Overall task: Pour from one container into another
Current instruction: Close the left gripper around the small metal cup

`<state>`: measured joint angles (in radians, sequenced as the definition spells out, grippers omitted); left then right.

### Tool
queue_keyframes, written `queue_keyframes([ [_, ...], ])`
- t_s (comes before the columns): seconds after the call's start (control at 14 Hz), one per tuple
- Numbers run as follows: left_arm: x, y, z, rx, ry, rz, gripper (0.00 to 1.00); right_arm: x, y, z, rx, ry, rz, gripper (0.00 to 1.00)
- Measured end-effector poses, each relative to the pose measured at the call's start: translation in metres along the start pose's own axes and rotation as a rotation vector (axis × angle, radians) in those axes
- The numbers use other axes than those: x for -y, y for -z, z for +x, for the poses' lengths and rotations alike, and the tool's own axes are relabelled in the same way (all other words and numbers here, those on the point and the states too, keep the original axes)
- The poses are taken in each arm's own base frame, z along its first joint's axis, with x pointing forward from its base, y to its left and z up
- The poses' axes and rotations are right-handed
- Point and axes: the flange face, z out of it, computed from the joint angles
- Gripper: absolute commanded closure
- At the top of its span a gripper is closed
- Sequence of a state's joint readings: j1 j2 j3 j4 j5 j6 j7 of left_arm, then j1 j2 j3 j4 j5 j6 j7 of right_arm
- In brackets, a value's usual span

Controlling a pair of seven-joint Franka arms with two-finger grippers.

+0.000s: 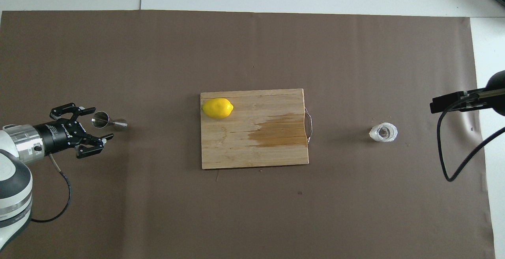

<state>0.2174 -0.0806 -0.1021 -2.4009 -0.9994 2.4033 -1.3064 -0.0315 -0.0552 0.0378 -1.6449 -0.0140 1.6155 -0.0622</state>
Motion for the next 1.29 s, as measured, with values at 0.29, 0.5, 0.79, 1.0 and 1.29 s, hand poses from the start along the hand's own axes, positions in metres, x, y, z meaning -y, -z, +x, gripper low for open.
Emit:
queue_keyframes([
  [0.29, 0.0, 0.0, 0.0, -0.001, 0.001, -0.001, 0.19, 0.0, -0.001, 0.0, 0.002, 0.0, 0.0, 0.0],
  [0.5, 0.0, 0.0, 0.0, -0.001, 0.001, -0.004, 0.94, 0.0, 0.0, 0.0, 0.001, 0.0, 0.0, 0.0],
  [0.79, -0.001, 0.0, 0.001, -0.002, 0.001, -0.006, 1.0, 0.0, 0.0, -0.001, 0.0, 0.0, 0.0, 0.0],
  [1.0, -0.003, 0.003, -0.007, 0.016, -0.008, 0.012, 1.0, 0.0, 0.0, -0.001, 0.0, 0.0, 0.0, 0.0],
  [1.29, -0.022, 0.026, -0.059, 0.107, -0.075, 0.065, 1.0, 0.0, 0.0, -0.001, 0.0, 0.0, 0.0, 0.0],
])
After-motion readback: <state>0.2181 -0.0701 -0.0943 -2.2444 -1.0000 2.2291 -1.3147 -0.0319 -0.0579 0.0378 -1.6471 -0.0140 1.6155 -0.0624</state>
